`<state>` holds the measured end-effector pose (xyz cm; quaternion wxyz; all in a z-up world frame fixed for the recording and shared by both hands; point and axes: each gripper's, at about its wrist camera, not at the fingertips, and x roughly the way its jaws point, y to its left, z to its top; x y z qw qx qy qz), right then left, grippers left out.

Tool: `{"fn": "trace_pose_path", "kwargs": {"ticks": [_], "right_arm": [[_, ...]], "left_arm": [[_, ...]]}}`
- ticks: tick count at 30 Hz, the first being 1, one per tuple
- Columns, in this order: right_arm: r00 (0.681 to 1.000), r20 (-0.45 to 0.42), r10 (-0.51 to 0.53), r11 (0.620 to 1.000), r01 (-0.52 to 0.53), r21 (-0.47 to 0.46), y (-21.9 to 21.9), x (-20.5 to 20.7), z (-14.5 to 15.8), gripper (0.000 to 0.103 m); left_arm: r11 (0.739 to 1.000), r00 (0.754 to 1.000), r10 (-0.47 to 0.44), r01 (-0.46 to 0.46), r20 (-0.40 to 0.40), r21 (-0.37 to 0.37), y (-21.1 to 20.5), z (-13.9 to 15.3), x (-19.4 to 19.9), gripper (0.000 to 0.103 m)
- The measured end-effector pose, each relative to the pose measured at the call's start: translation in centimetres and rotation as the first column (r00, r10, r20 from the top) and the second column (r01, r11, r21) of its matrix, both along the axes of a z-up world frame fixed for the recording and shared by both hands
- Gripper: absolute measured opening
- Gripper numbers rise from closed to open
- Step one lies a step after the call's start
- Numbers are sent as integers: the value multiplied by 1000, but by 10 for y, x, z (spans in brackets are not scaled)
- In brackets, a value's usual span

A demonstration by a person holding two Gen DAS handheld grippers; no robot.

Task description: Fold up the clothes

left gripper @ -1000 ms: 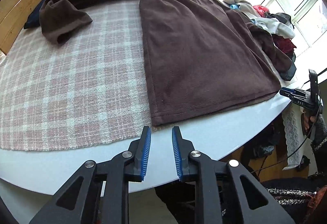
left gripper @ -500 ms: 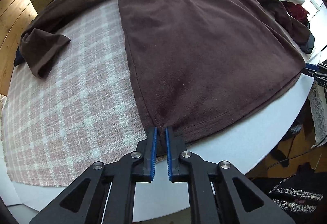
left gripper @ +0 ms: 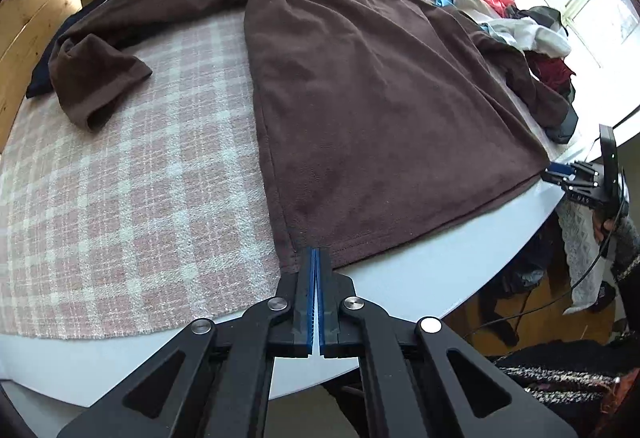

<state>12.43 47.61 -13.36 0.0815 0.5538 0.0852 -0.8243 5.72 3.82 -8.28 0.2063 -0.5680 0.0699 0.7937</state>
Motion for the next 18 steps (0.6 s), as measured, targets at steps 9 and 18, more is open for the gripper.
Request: {"fn": "trace_pose_path", "kwargs": {"ticks": [9, 18], "right_arm": [[1000, 17, 13, 1000, -13, 10, -9, -5, 0, 37], [1000, 15, -1, 1000, 1, -11, -8, -8, 5, 37]], "left_arm": [[924, 966, -256, 240, -17, -300, 33, -27, 24, 20], [949, 978, -195, 168, -78, -268, 20, -6, 9, 19]]}}
